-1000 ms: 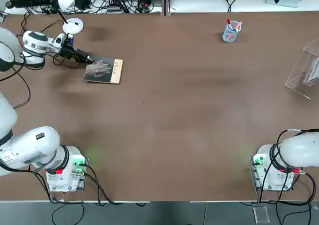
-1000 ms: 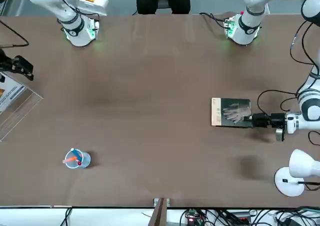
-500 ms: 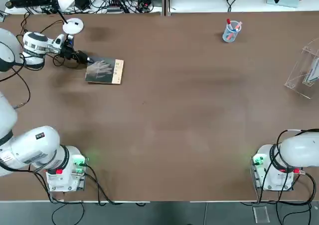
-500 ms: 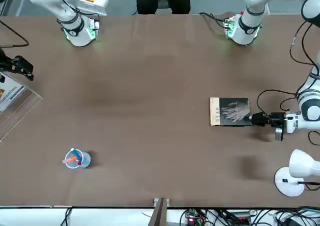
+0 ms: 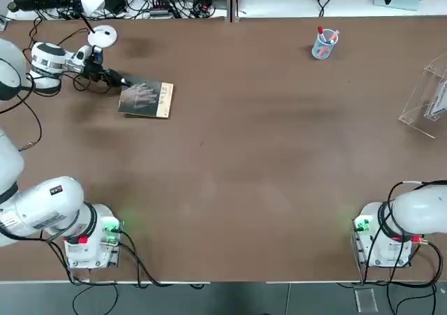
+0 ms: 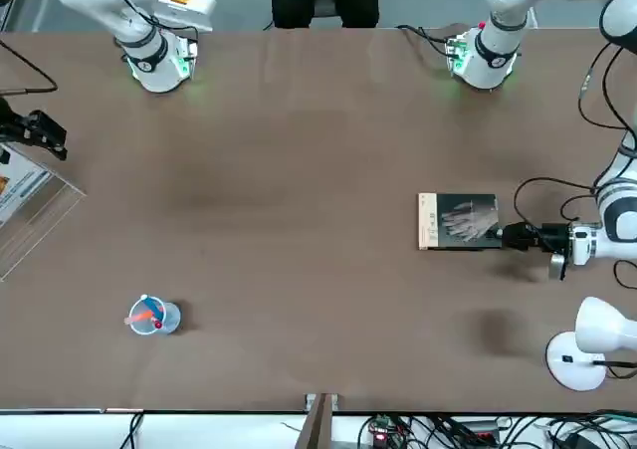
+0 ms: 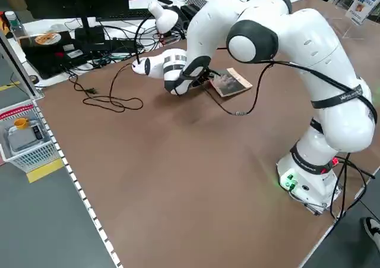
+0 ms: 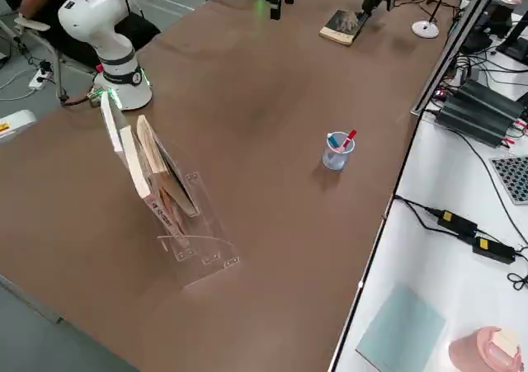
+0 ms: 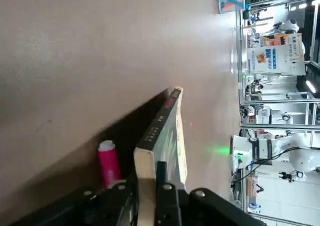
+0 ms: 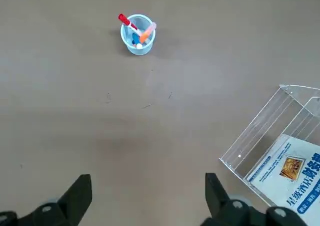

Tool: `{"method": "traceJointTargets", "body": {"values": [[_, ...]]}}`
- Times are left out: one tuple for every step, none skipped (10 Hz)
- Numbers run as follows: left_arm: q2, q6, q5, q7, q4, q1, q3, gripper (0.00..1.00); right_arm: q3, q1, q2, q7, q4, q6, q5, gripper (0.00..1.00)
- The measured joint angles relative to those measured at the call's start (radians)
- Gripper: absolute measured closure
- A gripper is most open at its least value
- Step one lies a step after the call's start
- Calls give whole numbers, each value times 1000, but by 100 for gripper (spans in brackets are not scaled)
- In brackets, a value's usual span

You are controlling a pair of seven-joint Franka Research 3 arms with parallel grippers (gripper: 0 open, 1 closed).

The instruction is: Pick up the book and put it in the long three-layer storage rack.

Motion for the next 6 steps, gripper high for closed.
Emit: {"method": "traceJointTargets", "body": {"values": [[0, -9, 0, -4, 5, -1, 0, 99, 0, 0, 0, 0, 0, 0, 6, 0], [0, -26, 0, -22, 13, -2, 0, 100, 1, 0, 0, 0, 0, 1, 13, 0], [0, -52, 0, -54, 24, -4, -1, 100, 2, 0, 0, 0, 0, 2, 16, 0], [0, -81, 0, -96, 38, -6, -2, 100, 3, 0, 0, 0, 0, 6, 18, 0], [0, -111, 0, -136, 54, -7, -5, 100, 4, 0, 0, 0, 0, 9, 18, 0], [0, -140, 0, -178, 73, -8, -14, 100, 5, 0, 0, 0, 0, 11, 18, 0]]}}
